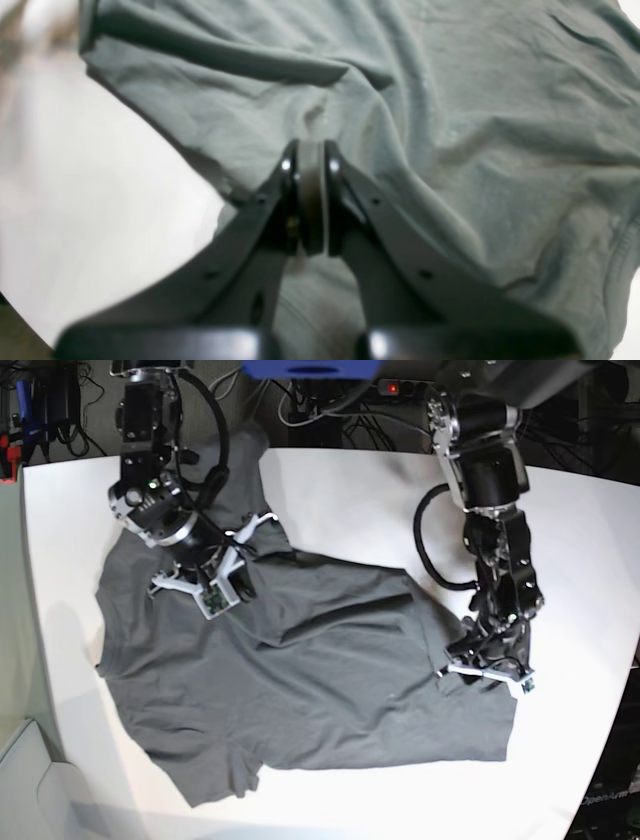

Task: Layout the t-shirt on the table in an organized manner, then fold the t-shirt properly
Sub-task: 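Pull the shirt hem outward with the left gripper to stretch it flat, then release the shirt and move both grippers to the shirt's side edges, then grasp the shirt corners with both grippers and pull them apart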

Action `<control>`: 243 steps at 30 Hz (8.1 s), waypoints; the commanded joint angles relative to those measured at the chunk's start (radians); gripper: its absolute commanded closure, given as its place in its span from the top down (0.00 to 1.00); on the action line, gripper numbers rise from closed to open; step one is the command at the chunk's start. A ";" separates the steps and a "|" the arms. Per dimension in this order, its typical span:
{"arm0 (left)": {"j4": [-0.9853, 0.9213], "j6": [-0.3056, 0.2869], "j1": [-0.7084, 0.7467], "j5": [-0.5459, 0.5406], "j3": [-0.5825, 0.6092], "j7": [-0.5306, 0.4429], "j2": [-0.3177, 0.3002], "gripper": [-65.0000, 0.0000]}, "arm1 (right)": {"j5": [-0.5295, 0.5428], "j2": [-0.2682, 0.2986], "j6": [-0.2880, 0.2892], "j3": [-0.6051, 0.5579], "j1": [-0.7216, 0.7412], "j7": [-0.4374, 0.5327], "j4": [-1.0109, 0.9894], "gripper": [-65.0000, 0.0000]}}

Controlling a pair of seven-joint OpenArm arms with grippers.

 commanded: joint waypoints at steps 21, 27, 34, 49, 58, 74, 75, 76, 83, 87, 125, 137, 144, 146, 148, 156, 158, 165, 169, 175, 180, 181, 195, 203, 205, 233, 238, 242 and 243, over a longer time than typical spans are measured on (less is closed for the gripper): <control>-0.125 -0.003 -0.056 0.000 0.001 -0.127 -0.004 0.39 | 0.012 0.002 0.005 -0.003 0.007 0.029 0.015 0.00; -0.125 -0.003 -0.056 0.000 0.000 -0.127 -0.004 0.00 | 0.012 0.002 0.005 -0.001 0.007 0.029 0.015 0.00; -0.102 -0.003 -0.050 -0.002 0.000 -0.122 -0.003 0.00 | 0.012 0.002 0.005 -0.001 0.007 0.029 0.015 0.00; 0.673 -0.011 0.307 -0.003 -0.195 0.206 0.132 0.00 | 0.013 0.001 0.007 0.026 0.007 0.029 0.015 0.00; 0.865 -0.008 0.554 -0.177 -0.345 0.263 0.132 0.00 | 0.015 -0.004 0.007 0.020 0.007 0.030 0.013 0.00; 0.681 -0.013 0.640 -0.333 -0.496 0.254 0.132 0.00 | 0.015 -0.001 0.007 0.019 -0.042 0.030 0.010 0.00; 0.673 -0.013 0.639 -0.331 -0.496 0.254 0.132 0.02 | 0.015 0.001 0.007 0.019 -0.042 0.030 0.004 0.00; 0.668 -0.013 0.639 -0.333 -0.496 0.254 0.132 0.05 | 0.015 0.001 0.007 0.019 -0.042 0.030 -0.004 0.00; 0.674 -0.014 0.682 -0.348 -0.497 0.254 0.132 0.66 | 0.015 0.014 0.007 0.022 -0.042 0.030 -0.024 0.00; 0.674 -0.014 0.741 -0.505 -0.528 0.254 0.132 0.82 | 0.015 0.016 0.007 0.025 -0.037 0.030 -0.024 0.00; 0.257 -0.011 0.214 -0.290 -0.356 0.254 -0.041 0.81 | 0.007 0.159 0.007 0.192 0.261 0.030 -0.579 0.00; 0.176 -0.005 0.181 -0.289 -0.207 0.100 -0.049 0.81 | 0.013 0.137 0.008 0.189 0.184 0.029 -0.262 0.00; 0.074 -0.003 0.181 -0.290 -0.210 0.080 -0.112 0.81 | 0.013 0.137 0.008 0.194 0.172 0.029 -0.206 0.00; 0.070 -0.003 0.183 -0.290 -0.212 0.080 -0.135 0.81 | 0.013 0.137 0.008 0.195 0.172 0.029 -0.206 0.00; 0.071 -0.003 0.192 -0.290 -0.212 0.088 -0.158 0.82 | 0.013 0.137 0.008 0.195 0.172 0.029 -0.208 0.00; 0.068 -0.003 0.200 -0.292 -0.212 0.079 -0.210 0.82 | 0.013 0.137 0.008 0.189 0.172 0.029 -0.208 0.00; 0.065 -0.003 0.172 -0.290 -0.209 0.079 -0.222 0.82 | 0.013 0.137 0.008 0.189 0.170 0.029 -0.208 0.00; 0.188 -0.003 0.140 -0.299 -0.212 0.154 -0.219 0.82 | 0.013 0.137 0.008 0.187 0.132 0.029 -0.206 0.00; 0.315 -0.003 0.137 -0.299 -0.212 0.229 -0.210 0.82 | 0.013 0.137 0.008 0.187 0.138 0.029 -0.206 0.00; 0.371 -0.003 0.154 -0.299 -0.213 0.246 -0.190 0.82 | 0.013 0.137 0.008 0.097 0.308 0.029 -0.328 0.00; 0.411 -0.003 0.237 -0.299 -0.213 0.245 -0.188 0.82 | 0.013 0.136 0.008 0.034 0.540 0.038 -0.592 0.00; 0.421 -0.003 0.255 -0.299 -0.213 0.245 -0.188 0.82 | 0.013 0.136 0.008 0.029 0.589 0.041 -0.654 0.00; 0.559 -0.003 0.444 -0.299 -0.215 0.238 -0.127 0.82 | 0.009 0.197 0.002 0.026 0.899 0.458 -1.379 0.00; 0.555 -0.003 0.473 -0.299 -0.215 0.237 -0.127 0.82 | 0.009 0.261 -0.113 0.032 0.824 0.508 -1.379 0.00; 0.555 -0.006 0.473 -0.299 -0.215 0.235 -0.127 0.82 | 0.009 0.269 -0.121 0.031 0.802 0.532 -1.379 0.00; 0.555 -0.011 0.491 -0.299 -0.276 0.245 -0.129 0.82 | 0.012 0.337 -0.271 0.215 0.748 0.526 -1.284 0.00; 0.562 -0.011 0.508 -0.299 -0.276 0.246 -0.127 0.82 | 0.012 0.326 -0.216 0.243 0.686 0.439 -1.127 0.00; 0.607 -0.011 0.511 -0.301 -0.278 0.246 -0.127 0.82 | 0.012 0.289 -0.187 0.241 0.624 0.420 -0.984 0.00; 0.619 -0.011 0.511 -0.301 -0.278 0.246 -0.127 0.82 | 0.012 0.280 -0.184 0.240 0.615 0.420 -0.957 0.00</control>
